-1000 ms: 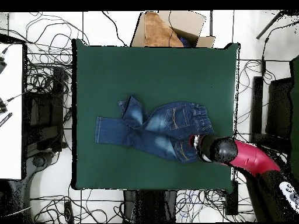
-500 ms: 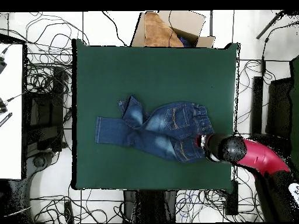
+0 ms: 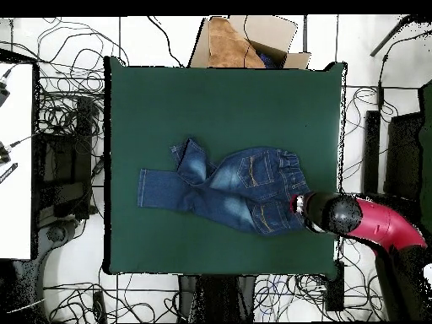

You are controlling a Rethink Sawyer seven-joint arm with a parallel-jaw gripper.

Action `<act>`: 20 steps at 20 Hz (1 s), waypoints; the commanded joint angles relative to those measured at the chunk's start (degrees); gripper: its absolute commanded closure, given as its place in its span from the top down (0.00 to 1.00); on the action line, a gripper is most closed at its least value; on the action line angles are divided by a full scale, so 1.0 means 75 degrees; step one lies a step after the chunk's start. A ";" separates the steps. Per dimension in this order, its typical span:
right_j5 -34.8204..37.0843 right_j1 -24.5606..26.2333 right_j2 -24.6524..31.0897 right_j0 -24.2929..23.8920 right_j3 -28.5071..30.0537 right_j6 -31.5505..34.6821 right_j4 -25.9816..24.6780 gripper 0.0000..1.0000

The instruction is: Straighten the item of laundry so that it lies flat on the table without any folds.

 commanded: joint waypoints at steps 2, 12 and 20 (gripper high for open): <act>0.0205 0.0396 0.0563 0.0214 -0.0526 -0.1327 -0.0709 1.00; -0.0237 0.0803 0.0532 0.0175 -0.0768 -0.1249 -0.1276 1.00; -0.0345 0.0819 0.0528 0.0224 -0.0950 -0.1394 -0.1908 1.00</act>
